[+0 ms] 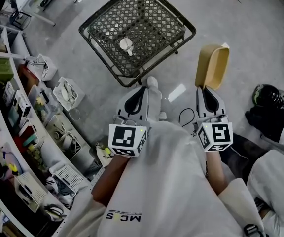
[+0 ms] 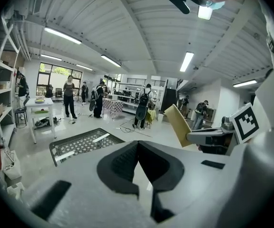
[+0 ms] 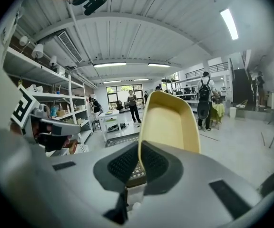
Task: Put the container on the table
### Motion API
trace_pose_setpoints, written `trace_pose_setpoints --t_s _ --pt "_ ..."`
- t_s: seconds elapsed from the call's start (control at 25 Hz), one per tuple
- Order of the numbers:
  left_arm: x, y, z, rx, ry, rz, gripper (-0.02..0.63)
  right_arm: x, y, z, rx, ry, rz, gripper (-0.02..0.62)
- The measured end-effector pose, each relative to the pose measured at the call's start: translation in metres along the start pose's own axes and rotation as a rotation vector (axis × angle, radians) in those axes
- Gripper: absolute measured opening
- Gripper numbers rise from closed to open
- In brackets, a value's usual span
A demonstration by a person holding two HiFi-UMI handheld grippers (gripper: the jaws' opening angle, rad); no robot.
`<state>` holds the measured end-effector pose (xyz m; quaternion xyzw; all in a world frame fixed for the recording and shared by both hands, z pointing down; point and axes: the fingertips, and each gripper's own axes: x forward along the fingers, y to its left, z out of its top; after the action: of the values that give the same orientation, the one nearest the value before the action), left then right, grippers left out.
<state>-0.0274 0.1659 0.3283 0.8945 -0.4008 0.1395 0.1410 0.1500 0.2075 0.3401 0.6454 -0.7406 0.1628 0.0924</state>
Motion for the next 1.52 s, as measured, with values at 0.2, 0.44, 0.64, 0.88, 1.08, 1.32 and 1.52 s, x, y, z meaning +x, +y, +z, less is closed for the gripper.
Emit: trace_pose_setpoints --t_s 0.2,0.44,0.64,0.88,1.08,1.32,1.52 --pt "0.055 0.043 0.031 -0.026 -0.016 0.017 0.023 0.067 -0.019 0.022 -0.024 0.026 0.020 0.031" --pt "0.114 0.102 0.061 -0.063 -0.025 0.004 0.025 0.143 -0.032 0.061 -0.058 0.042 0.001 0.032" --pt "0.150 0.132 0.078 -0.105 -0.055 0.018 0.025 0.180 -0.045 0.075 -0.049 0.068 -0.015 0.032" --pt "0.162 0.152 0.079 -0.143 -0.054 0.073 0.023 0.217 -0.032 0.076 -0.071 0.132 0.061 0.032" --pt "0.150 0.178 0.058 -0.212 -0.036 0.154 0.023 0.248 -0.012 0.069 -0.143 0.177 0.139 0.032" --pt "0.154 0.177 0.056 -0.225 -0.035 0.183 0.024 0.275 -0.012 0.053 -0.182 0.213 0.185 0.032" --pt "0.164 0.182 0.049 -0.214 -0.037 0.215 0.024 0.294 -0.010 0.026 -0.217 0.251 0.218 0.032"
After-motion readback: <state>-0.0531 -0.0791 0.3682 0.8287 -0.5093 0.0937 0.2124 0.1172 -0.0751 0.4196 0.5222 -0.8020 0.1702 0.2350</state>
